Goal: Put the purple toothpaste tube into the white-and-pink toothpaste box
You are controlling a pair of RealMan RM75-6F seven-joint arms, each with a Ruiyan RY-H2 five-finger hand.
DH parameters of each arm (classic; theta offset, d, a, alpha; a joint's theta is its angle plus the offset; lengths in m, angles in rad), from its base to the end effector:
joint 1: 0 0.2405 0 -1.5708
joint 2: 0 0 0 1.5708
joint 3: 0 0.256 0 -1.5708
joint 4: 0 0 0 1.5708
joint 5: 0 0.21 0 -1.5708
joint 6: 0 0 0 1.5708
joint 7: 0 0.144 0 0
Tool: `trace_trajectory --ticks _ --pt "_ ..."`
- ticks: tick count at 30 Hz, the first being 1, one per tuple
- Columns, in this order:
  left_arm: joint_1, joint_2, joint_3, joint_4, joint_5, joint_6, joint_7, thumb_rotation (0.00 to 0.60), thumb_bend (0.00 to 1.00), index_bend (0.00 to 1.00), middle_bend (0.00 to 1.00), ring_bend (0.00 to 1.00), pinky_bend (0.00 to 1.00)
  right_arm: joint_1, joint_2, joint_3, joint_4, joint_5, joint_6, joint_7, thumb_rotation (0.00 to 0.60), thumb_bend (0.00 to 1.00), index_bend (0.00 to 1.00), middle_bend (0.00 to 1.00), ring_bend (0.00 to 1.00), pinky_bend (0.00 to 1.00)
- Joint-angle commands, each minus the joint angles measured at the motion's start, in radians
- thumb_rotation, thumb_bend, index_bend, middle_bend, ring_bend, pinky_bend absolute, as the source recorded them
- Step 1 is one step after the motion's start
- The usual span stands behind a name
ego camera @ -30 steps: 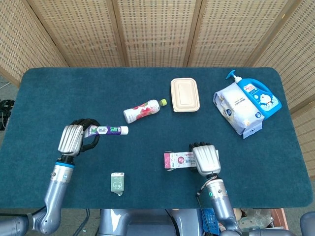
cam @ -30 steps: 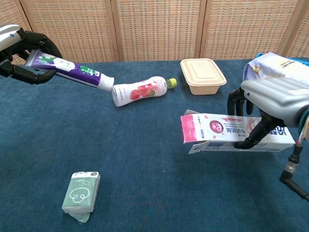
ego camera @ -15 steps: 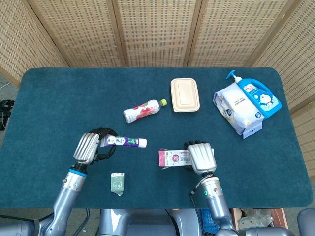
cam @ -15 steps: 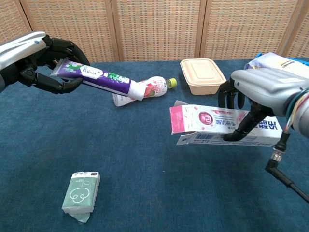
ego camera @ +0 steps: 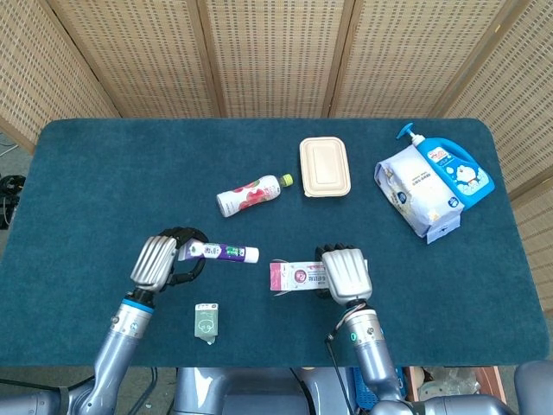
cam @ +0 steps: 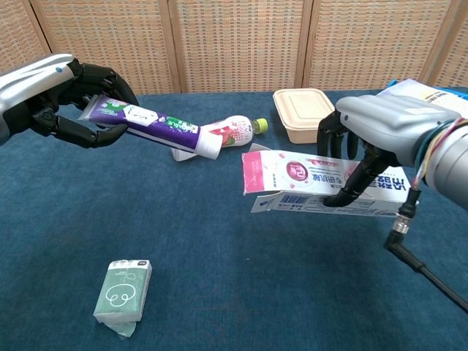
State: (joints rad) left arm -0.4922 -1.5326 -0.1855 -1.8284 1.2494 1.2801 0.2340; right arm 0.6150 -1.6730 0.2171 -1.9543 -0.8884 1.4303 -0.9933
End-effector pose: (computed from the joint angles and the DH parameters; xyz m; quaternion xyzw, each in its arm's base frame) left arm -0.1308 0.2693 0.0240 -0.5990 -0.4766 -0.5167 0.3834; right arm -0.0946 -0.2643 -0.0017 0.6840 -0.3915 0.3414 0.5122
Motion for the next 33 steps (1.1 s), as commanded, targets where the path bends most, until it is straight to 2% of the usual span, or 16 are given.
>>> trace_trajectory --ticks 1,16,33 --pt "0.000 -0.003 0.003 0.000 -0.003 -0.002 0.007 0.600 0.54 0.81 0.45 0.36 0.36 0.006 -0.003 0.003 -0.004 0.002 0.005 -0.004 0.600 0.18 0.64 0.49 0.43 0.48" --pt "-0.001 -0.013 0.019 -0.003 -0.019 -0.021 0.026 0.600 0.54 0.81 0.45 0.36 0.36 0.028 -0.018 0.003 -0.011 0.010 0.019 -0.003 0.600 0.19 0.64 0.49 0.43 0.48" --pt "-0.005 -0.030 0.028 -0.008 0.003 -0.047 -0.025 0.600 0.54 0.81 0.45 0.36 0.36 0.042 -0.038 -0.004 -0.002 0.019 0.029 0.001 0.600 0.19 0.64 0.49 0.44 0.48"
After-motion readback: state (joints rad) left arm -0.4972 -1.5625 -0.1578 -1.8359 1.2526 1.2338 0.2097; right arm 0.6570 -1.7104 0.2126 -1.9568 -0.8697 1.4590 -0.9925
